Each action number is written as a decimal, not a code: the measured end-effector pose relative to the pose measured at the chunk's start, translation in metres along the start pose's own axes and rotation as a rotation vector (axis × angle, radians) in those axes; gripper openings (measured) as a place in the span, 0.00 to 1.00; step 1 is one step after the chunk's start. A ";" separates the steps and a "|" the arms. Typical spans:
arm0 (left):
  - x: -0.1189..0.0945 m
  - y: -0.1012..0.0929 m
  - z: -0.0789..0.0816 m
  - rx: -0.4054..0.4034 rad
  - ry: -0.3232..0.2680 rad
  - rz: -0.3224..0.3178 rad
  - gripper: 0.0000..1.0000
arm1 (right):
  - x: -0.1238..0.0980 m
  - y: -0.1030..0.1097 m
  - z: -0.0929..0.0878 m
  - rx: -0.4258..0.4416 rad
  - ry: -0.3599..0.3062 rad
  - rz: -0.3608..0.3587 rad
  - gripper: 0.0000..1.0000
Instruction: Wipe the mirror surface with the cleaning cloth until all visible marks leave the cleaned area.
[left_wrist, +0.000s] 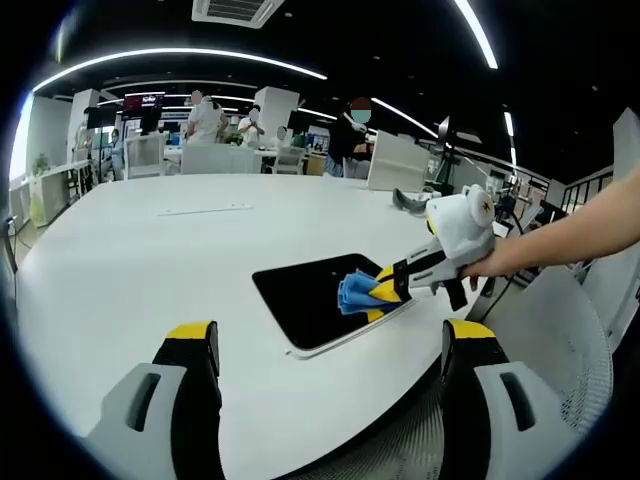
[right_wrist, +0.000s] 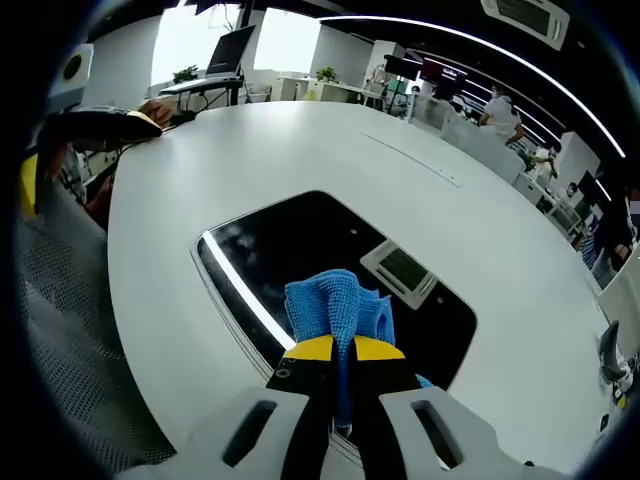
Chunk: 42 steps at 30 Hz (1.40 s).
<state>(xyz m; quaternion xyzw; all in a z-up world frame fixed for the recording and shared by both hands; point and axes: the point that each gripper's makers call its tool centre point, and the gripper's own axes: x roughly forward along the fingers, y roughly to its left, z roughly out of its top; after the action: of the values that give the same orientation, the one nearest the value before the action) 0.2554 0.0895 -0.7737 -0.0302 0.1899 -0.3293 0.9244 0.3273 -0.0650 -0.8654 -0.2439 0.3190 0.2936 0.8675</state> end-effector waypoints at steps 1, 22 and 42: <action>0.000 0.000 0.000 0.000 0.000 0.000 0.92 | -0.001 0.001 -0.001 -0.002 0.000 0.002 0.00; -0.002 -0.001 0.001 -0.001 -0.006 0.003 0.92 | -0.015 0.019 -0.008 -0.071 0.011 0.023 0.00; -0.002 -0.001 -0.001 0.002 0.009 0.003 0.92 | -0.016 0.021 -0.007 -0.135 0.007 0.036 0.00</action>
<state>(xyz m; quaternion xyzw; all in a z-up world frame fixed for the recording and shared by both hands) 0.2532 0.0904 -0.7733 -0.0275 0.1936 -0.3282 0.9241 0.3003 -0.0598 -0.8637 -0.2971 0.3059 0.3291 0.8425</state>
